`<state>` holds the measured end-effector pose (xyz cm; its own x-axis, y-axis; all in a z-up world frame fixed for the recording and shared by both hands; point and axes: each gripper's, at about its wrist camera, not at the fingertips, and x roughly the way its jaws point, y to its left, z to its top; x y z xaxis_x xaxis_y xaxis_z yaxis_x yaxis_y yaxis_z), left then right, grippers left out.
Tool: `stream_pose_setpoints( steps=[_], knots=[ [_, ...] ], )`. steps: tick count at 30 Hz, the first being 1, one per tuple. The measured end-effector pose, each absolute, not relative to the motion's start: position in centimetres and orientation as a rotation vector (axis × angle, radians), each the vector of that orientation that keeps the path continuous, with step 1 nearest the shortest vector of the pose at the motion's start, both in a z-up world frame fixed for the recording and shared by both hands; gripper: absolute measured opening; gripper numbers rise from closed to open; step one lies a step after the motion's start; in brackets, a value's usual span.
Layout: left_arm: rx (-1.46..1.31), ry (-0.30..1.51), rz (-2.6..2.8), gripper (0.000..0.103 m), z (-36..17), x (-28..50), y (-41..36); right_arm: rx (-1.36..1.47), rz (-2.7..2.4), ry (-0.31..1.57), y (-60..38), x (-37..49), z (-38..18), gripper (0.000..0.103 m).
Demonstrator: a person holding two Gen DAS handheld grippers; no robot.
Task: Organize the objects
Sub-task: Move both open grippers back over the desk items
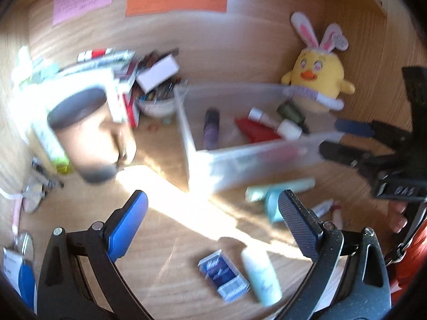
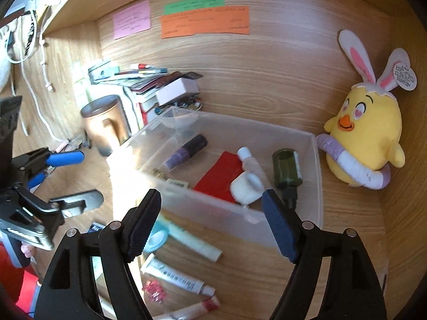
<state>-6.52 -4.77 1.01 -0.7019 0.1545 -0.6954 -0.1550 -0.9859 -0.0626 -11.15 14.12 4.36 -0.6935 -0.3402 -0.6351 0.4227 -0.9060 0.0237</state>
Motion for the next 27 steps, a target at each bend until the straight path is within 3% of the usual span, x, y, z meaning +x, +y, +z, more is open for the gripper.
stream_pose_setpoints(
  steps=[8,27],
  knots=[
    [-1.279,-0.036,2.694,0.099,-2.0,-3.8,-6.6,0.984,-2.508,0.182,13.4,-9.6,2.3,0.076],
    [-1.367,0.102,2.655,0.099,-4.5,-1.9,-6.1,1.156,-2.405,0.344,13.0,-8.2,-2.2,0.076]
  ],
)
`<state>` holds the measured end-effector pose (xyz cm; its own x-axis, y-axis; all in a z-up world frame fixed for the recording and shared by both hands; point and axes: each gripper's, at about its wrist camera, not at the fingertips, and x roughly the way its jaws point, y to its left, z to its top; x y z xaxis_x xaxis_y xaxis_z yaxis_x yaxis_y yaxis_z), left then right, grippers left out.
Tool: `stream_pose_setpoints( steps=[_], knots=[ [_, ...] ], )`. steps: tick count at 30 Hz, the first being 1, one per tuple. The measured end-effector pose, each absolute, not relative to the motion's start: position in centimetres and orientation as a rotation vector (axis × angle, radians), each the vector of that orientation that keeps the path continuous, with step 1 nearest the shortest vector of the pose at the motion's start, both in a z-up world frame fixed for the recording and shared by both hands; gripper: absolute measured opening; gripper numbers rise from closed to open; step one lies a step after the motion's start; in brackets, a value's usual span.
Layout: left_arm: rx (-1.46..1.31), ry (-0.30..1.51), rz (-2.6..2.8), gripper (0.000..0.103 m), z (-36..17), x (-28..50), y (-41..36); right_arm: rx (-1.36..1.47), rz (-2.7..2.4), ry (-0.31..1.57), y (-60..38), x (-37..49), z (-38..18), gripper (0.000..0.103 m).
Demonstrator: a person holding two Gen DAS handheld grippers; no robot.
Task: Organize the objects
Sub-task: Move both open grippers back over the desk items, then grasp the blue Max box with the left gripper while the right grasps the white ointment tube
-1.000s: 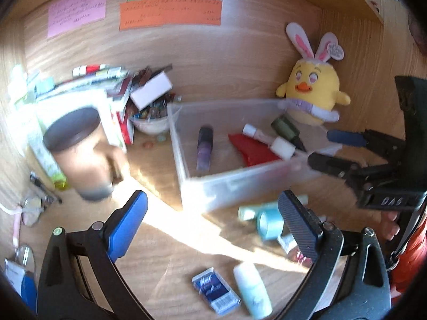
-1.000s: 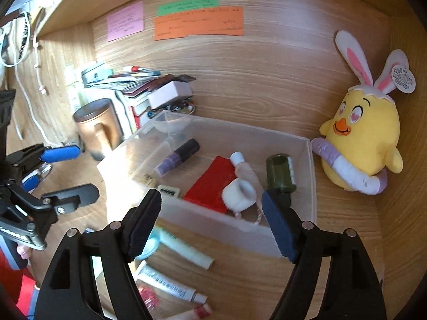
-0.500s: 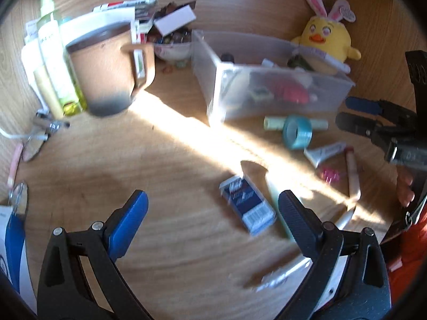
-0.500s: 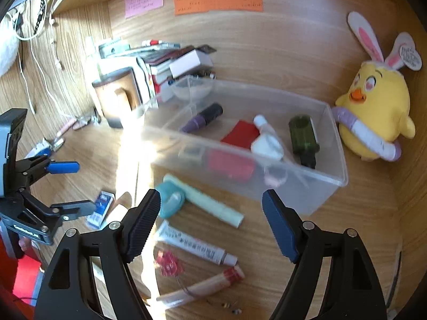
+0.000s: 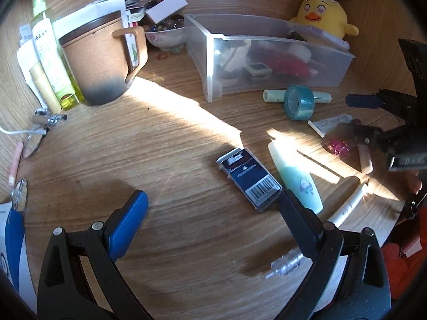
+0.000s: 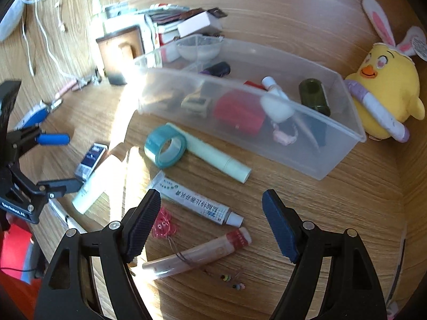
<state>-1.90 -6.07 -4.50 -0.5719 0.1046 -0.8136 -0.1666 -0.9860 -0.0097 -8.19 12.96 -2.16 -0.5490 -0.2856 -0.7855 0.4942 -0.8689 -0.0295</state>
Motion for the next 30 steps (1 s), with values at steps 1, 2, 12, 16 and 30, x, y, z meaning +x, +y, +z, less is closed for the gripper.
stream_pose_setpoints(
  steps=[1,2,12,16,30],
  knots=[
    [-1.367,0.11,2.651,0.099,-4.5,-2.0,-5.9,1.162,-2.395,0.351,12.8,-8.2,-2.3,0.076],
    [-1.365,0.125,2.65,0.099,-4.4,-2.2,-5.7,1.166,-2.391,0.352,12.7,-8.3,-2.4,0.075],
    [-1.362,0.107,2.649,0.081,-4.4,-3.8,-5.8,1.193,-2.339,0.353,12.4,-9.0,-2.6,0.061],
    [-1.341,0.101,2.666,0.071,-4.3,-3.8,-6.0,1.204,-2.327,0.366,12.4,-9.3,-2.8,0.049],
    [-1.277,0.003,2.693,0.049,-2.9,-3.3,-6.9,1.13,-2.398,0.315,13.1,-8.5,-2.1,0.015]
  ],
)
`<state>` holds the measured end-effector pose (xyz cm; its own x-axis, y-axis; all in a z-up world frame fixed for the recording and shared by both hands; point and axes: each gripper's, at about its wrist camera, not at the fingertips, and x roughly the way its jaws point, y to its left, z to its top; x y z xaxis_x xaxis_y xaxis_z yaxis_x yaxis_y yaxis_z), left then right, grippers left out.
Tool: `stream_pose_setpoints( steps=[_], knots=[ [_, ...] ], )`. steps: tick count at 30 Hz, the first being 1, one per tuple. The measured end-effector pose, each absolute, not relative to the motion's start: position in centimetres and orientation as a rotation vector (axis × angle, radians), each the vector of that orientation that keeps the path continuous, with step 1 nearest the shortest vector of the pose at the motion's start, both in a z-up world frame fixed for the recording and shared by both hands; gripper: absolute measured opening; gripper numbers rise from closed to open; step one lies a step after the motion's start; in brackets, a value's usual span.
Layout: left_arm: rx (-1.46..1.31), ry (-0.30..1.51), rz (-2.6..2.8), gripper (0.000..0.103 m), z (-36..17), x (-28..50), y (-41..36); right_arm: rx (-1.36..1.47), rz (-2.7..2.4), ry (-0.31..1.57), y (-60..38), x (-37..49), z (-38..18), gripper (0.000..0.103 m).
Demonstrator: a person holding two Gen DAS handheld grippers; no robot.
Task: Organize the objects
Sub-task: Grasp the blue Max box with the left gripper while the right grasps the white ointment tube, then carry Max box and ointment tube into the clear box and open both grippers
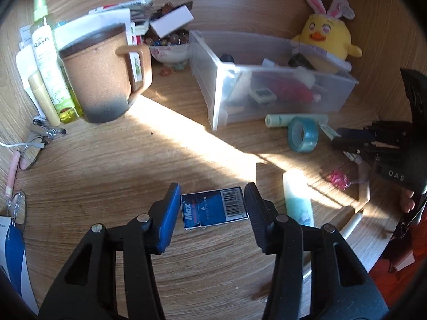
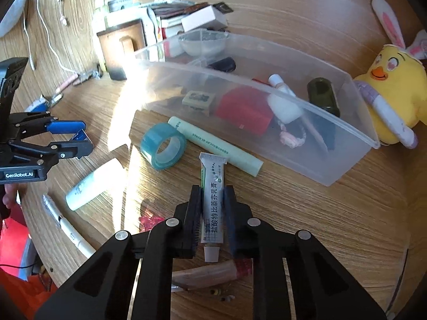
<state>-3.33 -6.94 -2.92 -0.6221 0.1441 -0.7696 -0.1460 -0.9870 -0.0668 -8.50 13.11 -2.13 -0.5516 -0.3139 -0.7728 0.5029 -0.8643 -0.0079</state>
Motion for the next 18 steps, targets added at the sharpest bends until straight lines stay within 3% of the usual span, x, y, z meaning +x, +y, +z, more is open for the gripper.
stream_pose_setpoints(
  steps=[18],
  knots=[
    [-0.956,-0.06,2.752,0.049,3.5,-5.6,-5.0,0.922,-2.549,0.154,16.6,-8.2,3.6,0.015]
  ],
)
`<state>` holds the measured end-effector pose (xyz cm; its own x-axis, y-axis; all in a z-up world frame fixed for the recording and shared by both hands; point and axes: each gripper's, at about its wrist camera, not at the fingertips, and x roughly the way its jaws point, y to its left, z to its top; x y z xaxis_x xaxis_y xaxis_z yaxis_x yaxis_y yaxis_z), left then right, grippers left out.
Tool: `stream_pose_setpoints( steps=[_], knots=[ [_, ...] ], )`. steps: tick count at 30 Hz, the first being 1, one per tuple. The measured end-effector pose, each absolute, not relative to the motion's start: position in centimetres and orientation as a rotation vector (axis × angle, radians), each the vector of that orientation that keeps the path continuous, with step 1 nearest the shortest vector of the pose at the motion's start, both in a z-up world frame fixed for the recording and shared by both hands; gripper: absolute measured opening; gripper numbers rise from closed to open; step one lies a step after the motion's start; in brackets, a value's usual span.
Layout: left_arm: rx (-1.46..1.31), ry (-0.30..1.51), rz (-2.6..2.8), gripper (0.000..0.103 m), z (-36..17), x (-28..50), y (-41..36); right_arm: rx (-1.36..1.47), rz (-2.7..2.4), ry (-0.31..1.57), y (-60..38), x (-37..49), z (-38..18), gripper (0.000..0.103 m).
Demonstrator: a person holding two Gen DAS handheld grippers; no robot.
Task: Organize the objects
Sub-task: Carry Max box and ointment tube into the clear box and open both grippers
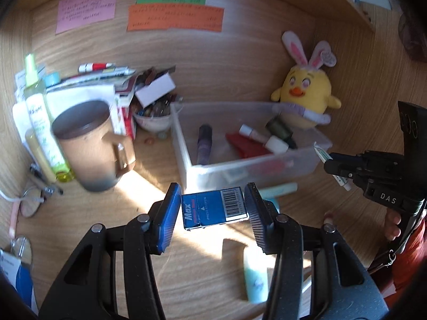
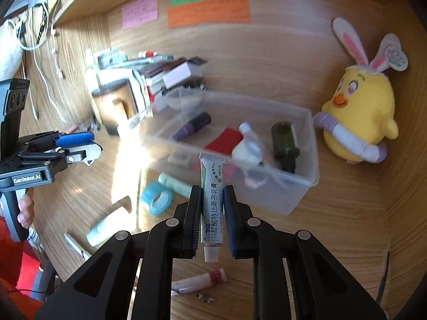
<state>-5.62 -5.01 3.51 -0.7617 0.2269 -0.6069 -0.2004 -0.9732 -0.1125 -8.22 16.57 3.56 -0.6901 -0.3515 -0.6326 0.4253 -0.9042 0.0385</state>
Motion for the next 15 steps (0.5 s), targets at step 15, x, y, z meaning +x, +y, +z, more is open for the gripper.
stream_pose_setpoints(
  steps=[15],
  knots=[
    [-0.942,-0.071,2.744,0.049,4.6,-10.2,-3.2,0.777,-2.676,0.126,18.0,-12.0,8.0,0.015]
  ],
)
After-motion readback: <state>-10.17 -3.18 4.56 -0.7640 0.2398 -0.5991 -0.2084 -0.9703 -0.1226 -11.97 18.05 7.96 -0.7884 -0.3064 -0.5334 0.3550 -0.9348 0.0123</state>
